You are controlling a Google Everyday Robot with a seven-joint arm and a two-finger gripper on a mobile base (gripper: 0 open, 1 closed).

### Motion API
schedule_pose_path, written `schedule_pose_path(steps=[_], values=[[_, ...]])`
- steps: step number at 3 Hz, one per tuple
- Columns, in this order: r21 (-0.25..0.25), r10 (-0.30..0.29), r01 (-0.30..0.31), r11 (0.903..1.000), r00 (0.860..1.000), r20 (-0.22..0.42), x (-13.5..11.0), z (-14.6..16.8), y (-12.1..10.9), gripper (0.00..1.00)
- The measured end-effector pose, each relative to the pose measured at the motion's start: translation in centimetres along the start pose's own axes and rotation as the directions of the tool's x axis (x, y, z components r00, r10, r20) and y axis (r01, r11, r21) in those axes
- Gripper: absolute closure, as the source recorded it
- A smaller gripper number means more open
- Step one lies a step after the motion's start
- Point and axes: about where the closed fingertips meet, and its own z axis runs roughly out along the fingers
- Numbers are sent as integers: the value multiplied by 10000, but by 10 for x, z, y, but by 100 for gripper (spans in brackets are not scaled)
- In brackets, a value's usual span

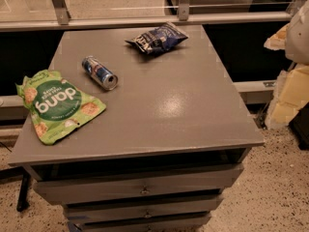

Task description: Pick redbull can

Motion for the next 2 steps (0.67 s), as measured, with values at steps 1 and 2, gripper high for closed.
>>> schedule_pose_path(steps=[1, 2], values=[[2, 4, -4, 10000, 10000, 8, 0, 0, 0, 0], [53, 130, -132, 9999, 9995, 281, -5, 1, 2, 0]])
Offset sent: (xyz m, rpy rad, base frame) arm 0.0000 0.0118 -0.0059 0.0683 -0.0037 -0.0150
